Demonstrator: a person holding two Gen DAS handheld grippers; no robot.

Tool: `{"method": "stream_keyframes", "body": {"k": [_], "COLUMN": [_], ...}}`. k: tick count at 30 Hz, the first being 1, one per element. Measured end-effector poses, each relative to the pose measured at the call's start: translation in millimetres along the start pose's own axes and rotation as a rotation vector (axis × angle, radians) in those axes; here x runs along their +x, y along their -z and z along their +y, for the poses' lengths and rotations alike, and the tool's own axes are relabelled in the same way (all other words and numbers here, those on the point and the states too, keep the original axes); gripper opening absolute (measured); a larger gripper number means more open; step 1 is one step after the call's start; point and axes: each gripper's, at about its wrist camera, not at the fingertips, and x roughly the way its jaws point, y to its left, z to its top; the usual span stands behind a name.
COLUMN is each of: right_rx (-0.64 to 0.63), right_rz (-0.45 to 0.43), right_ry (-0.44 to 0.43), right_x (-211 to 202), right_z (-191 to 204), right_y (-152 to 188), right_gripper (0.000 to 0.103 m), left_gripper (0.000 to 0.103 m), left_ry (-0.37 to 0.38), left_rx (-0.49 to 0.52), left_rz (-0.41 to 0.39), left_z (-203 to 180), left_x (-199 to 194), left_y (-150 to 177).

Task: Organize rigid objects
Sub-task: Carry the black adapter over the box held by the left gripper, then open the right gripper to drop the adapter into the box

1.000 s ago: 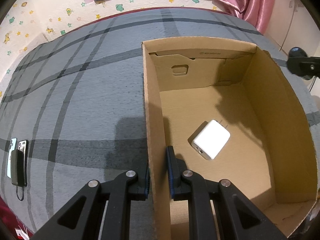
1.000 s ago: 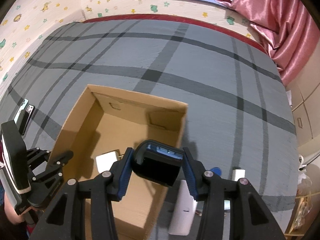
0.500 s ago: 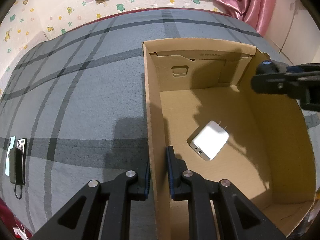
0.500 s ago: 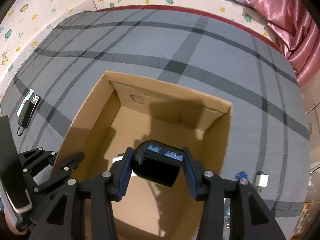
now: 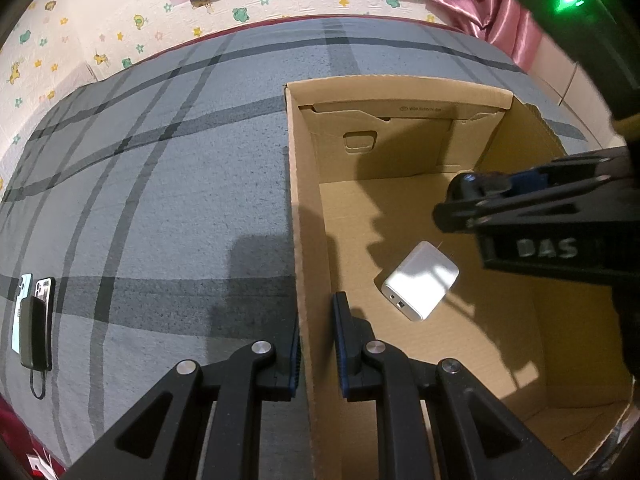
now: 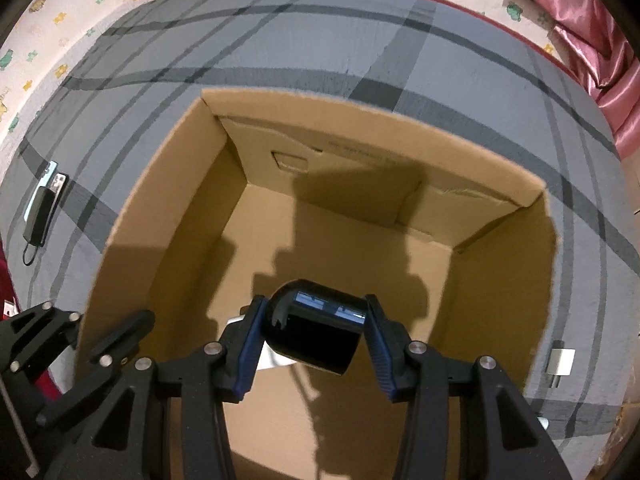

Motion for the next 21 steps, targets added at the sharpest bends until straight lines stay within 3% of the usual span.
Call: {"method": "stream_keyframes", "body": {"k": [13,21], "right_rx": [0.023,0.030], "right_rz": [0.050,0.020], "right_ry": [-0.011,-0.007], "right_x": [27,18], "right_z": [0,-1], "right_y": [-2,-4], "right_gripper": [0.051,0.058], "left_gripper": [0.015,0.015], "left_ry": [-0.012,-0.019], "left_rx": [0.006,0.009], "left_rz": [0.002,0.003], "left_z": [-3,-4], "left_x": [-1,-1], "left_y": [-1,0]}}
